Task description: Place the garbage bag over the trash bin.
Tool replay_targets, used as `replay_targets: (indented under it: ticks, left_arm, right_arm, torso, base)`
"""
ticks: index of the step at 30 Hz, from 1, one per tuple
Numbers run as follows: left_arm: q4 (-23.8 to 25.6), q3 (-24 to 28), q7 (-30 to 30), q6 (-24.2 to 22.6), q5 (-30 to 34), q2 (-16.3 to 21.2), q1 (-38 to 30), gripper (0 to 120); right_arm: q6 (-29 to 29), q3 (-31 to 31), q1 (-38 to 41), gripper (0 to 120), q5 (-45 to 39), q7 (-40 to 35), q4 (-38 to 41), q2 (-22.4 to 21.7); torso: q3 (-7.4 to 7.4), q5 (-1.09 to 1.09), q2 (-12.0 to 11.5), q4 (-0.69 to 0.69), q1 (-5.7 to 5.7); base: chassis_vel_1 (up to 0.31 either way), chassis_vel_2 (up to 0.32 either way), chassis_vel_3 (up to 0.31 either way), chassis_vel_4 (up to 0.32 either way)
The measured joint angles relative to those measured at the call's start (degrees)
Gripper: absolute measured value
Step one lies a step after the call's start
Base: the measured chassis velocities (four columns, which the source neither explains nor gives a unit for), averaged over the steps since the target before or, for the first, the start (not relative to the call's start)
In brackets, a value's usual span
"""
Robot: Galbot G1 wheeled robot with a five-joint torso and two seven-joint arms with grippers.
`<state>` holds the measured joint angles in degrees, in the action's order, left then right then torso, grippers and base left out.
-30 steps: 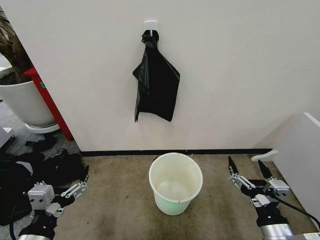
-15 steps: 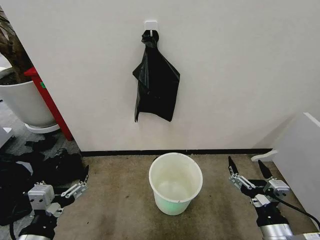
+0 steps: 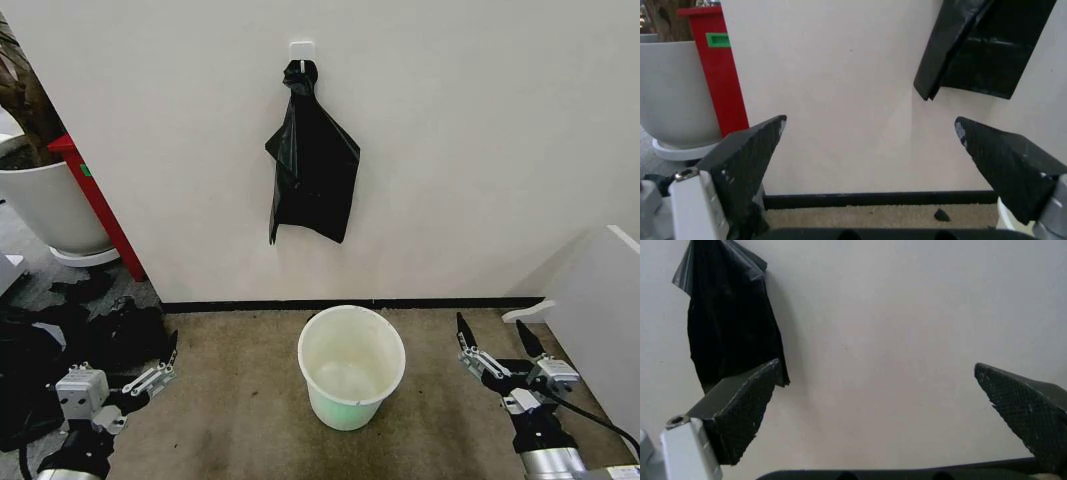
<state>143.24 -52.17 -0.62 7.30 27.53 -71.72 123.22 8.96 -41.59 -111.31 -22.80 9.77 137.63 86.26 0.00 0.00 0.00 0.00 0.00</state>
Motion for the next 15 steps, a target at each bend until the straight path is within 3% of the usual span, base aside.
replay_targets:
  ticks: [15]
  left_arm:
    - [0.0,0.0,0.0,0.0,0.0,0.0,0.0,100]
  right_arm:
    - [0.0,0.0,0.0,100,0.0,0.0,0.0,0.0]
  torso:
    - [0.0,0.0,0.0,0.0,0.0]
  base:
    - [0.0,0.0,0.0,0.0]
